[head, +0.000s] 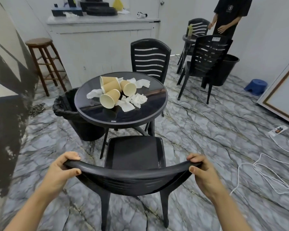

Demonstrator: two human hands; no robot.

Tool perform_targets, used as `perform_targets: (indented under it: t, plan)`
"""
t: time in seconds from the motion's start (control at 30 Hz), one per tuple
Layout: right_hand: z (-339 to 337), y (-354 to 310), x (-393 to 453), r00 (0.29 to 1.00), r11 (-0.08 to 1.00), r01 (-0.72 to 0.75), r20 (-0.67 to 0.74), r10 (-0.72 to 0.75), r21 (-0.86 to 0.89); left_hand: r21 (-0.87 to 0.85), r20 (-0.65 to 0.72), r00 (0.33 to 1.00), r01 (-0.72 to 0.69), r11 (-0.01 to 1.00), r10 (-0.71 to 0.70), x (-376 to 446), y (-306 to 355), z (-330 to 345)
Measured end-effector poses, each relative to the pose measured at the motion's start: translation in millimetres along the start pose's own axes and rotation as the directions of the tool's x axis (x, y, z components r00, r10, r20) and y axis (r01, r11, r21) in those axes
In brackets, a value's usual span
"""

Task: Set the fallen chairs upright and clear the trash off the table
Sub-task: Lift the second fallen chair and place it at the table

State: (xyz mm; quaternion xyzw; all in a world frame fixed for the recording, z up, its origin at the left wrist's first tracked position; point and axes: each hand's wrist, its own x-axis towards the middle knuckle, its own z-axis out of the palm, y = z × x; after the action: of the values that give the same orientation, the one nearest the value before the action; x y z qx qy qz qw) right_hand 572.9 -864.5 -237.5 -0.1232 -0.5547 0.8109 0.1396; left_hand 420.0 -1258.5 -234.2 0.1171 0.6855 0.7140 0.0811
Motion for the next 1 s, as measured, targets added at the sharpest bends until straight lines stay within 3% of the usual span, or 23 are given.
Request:
perform_targets:
  t: [0.17, 0.3, 0.43, 0.6, 0.87, 1.0]
  plan:
    - [11, 0, 3, 1.0, 0.999, 0.001, -0.005, -0.001, 0.035, -0.031, -0.039, 0.998, 0.054, 0.998, -0.055, -6, -5, -7]
    - [14, 1, 11, 0.999, 0.996, -0.005, -0.037, 0.009, 0.087, -0.101, -0.165, 0.986, 0.004, 0.995, -0.021, -7, -14, -2]
    - [15, -5, 18, 0.999, 0.997, -0.043, -0.026, 0.044, 0.067, -0.105, -0.194, 0.981, -0.052, 0.993, 0.03, -4, -20, -2]
    - [13, -6, 13, 0.998, 0.997, -0.057, -0.031, 0.059, 0.058, -0.084, -0.128, 0.987, -0.105, 0.991, 0.094, 0, -25, -3]
    - [8, 3, -1, 0.995, 0.998, -0.001, -0.104, 0.007, 0.058, -0.147, -0.053, 0.998, 0.035, 0.989, -0.043, 10, -15, 3]
    - [4, 10, 2, 0.994, 0.998, 0.019, -0.105, -0.014, 0.055, -0.068, -0.053, 0.996, 0.066, 0.996, -0.07, 7, -12, -3]
